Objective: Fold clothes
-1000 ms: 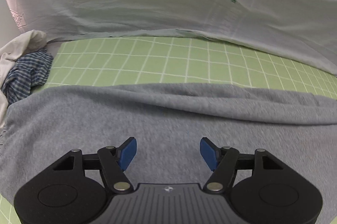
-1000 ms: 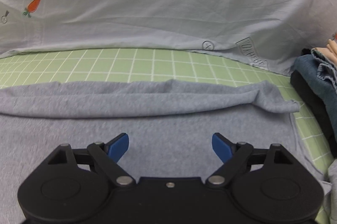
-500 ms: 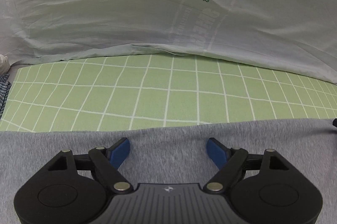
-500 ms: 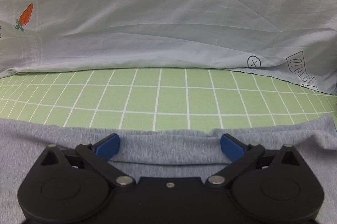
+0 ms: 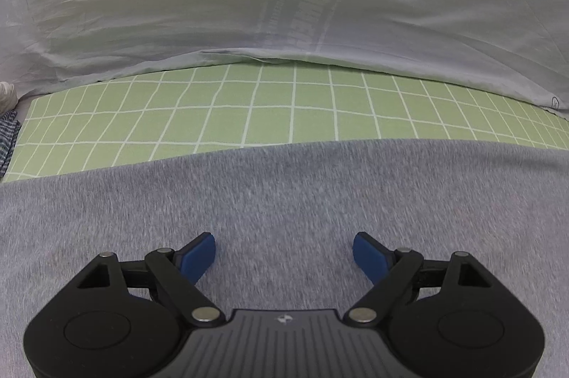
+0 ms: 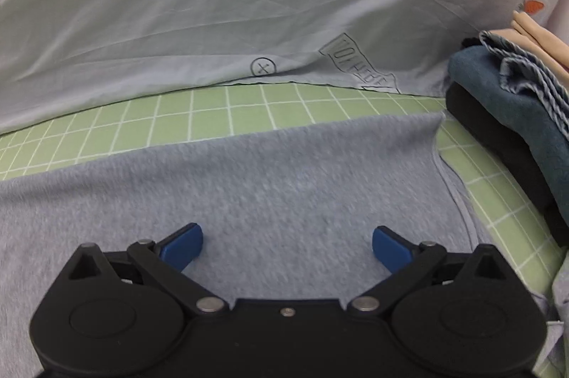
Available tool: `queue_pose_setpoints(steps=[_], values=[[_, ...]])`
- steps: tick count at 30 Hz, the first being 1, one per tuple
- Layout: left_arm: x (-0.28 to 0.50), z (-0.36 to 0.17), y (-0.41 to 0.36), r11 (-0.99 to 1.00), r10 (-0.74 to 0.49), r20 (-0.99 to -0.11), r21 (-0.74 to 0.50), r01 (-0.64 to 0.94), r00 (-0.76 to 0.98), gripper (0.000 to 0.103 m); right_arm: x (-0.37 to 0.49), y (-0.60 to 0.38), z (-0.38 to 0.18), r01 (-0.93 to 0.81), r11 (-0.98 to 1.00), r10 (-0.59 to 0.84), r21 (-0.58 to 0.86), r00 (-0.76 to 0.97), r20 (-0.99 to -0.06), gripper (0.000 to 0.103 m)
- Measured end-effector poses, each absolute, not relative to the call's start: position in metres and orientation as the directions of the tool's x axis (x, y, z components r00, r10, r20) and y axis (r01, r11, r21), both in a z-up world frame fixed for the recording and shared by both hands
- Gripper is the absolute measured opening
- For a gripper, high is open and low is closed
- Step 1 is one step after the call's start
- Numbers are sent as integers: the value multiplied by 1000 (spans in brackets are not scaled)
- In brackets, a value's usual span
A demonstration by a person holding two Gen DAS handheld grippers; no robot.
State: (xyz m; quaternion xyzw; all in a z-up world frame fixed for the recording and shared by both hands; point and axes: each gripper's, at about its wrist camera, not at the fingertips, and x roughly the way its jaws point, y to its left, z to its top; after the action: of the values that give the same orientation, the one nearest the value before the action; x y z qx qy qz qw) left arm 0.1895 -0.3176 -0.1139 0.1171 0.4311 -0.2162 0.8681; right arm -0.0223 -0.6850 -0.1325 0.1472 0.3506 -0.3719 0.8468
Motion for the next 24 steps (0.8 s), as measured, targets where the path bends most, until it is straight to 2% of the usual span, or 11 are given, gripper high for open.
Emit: queue_pose_setpoints(steps=[3, 5, 8, 15, 19, 24], values=[[184, -115, -320, 876, -272, -795, 29, 482, 542, 91, -30, -709, -136, 768, 641, -549, -1, 458, -699, 103], [186, -116, -320, 883, -267, -797, 23, 469, 542, 98, -31, -712, -134, 773, 635, -558, -5, 455, -694, 103], [188, -118, -322, 887, -264, -788, 29, 461, 556, 102, -31, -712, -131, 774, 634, -568, -11, 455, -686, 103], [181, -123, -312, 875, -312, -737, 22, 483, 599, 103, -32, -711, -123, 776, 631, -589, -26, 457, -667, 103], [175, -127, -304, 859, -356, -697, 19, 512, 623, 103, -39, -686, -132, 733, 680, -537, -16, 482, -692, 103], [172, -129, -297, 844, -388, -674, 16, 537, 629, 103, -61, -675, -130, 790, 613, -562, -2, 434, -704, 103]])
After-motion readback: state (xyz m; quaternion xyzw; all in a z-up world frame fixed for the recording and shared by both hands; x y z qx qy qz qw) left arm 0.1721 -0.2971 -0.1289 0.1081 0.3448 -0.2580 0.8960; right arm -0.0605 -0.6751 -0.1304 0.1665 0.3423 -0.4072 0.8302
